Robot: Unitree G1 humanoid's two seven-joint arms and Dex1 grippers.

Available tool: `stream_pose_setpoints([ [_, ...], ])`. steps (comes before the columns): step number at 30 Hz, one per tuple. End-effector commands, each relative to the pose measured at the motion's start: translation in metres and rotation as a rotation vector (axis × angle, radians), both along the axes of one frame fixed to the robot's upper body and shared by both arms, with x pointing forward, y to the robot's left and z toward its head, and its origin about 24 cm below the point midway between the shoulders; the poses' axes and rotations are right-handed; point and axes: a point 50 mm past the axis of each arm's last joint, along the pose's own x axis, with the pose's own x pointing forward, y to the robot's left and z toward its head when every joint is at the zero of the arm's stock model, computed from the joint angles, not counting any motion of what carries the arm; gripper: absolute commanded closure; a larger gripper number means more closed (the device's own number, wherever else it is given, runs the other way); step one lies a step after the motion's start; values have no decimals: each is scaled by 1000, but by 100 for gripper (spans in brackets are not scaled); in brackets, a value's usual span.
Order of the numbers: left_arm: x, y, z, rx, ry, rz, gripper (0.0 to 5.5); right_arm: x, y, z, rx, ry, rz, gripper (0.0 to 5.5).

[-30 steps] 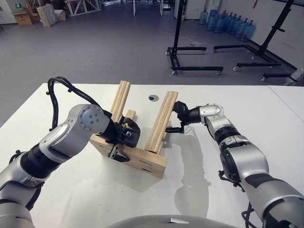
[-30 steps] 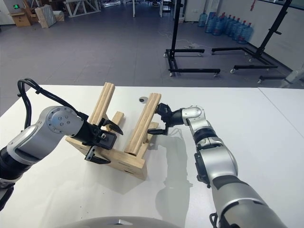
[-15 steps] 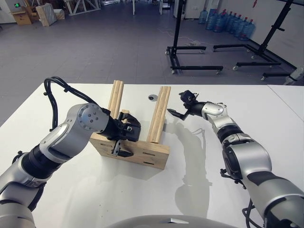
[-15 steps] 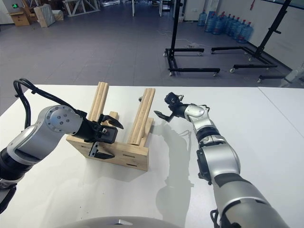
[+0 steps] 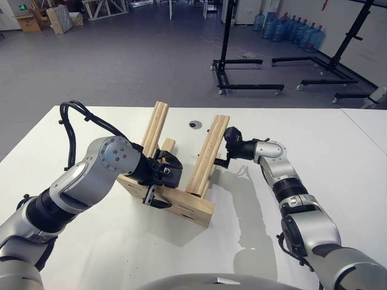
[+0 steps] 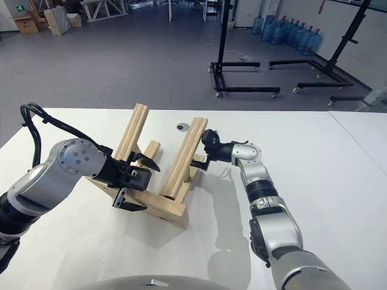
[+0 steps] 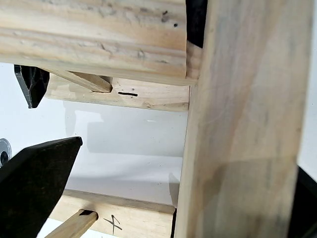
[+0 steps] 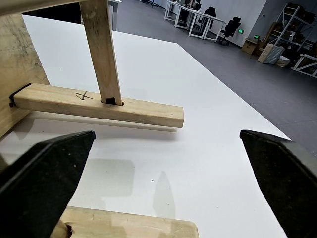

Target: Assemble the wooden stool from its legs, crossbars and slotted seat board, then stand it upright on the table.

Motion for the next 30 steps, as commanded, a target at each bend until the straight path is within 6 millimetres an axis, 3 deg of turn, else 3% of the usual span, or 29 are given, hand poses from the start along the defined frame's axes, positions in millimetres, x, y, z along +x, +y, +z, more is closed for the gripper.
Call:
stream_pose_setpoints([
  [1,8,1,2,-13,-71,59,11,9,1,1,-51,-7,-58,10],
  [8,10,1,2,-15,-74,64,11,25,-31,-1,-143,-59,-323,10],
  [13,18,-4,6,-106,-80,114,11,37,-77,31,-34,-60,-504,10],
  [16,26,-18,7,-193,-78,149,11,35,-103,51,-41,-80,-518,10],
  [21,34,-34,24,-335,-89,199,11,22,-116,66,-55,-71,-405,10],
  [25,33,-26,65,-477,-86,195,11,8,-121,58,-47,-9,-358,10],
  [28,40,-6,128,-756,-143,243,11,-4,-131,56,-23,49,-359,10],
  [30,38,29,170,-1019,-154,297,11,-18,-145,59,16,108,-361,10],
])
